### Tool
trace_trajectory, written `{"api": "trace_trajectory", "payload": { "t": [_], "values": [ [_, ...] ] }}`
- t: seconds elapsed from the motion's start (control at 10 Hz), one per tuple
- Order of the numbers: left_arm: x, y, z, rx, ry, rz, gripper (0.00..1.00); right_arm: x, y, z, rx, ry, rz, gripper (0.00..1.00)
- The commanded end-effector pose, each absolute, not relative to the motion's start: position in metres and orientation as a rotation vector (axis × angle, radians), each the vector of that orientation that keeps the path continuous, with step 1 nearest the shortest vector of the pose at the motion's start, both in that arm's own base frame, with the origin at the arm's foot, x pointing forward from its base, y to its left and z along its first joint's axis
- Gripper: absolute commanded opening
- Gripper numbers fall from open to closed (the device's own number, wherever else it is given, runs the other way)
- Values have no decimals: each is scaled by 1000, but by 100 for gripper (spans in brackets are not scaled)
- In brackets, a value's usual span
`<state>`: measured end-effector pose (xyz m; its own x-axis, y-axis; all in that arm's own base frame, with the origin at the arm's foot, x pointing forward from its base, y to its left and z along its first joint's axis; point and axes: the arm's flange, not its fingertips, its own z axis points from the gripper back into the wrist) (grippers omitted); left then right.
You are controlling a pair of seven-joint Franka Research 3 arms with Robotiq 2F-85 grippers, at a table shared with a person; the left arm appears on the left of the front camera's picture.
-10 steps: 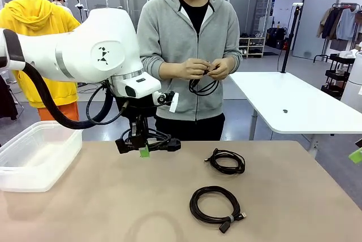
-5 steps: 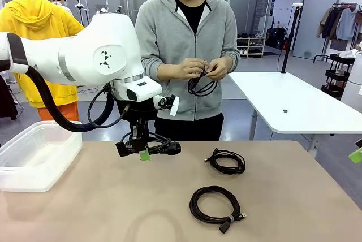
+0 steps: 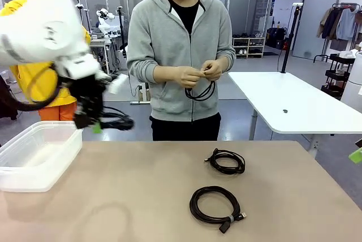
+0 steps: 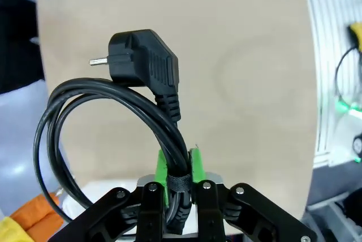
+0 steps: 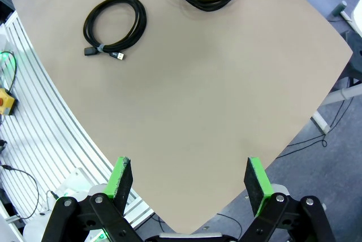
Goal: Organize and store the cables.
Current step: Place the Power Cable into the Organizing box.
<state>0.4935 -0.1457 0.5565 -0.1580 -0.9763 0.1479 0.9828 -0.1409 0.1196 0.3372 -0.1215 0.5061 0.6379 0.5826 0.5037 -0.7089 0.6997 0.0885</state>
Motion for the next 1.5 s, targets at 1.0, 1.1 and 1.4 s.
{"api": "trace_trajectory", "payload": {
  "t": [1.0,1.1,1.4],
  "values": [
    [564,83,483,75,-332,-1597,18,335,-122,507,291,-464,761,100],
    [570,87,471,90,-320,-1587,18,335,-122,507,291,-464,761,100],
    [581,93,437,72,-242,-1521,18,335,-122,507,291,-464,761,100]
  ]
}}
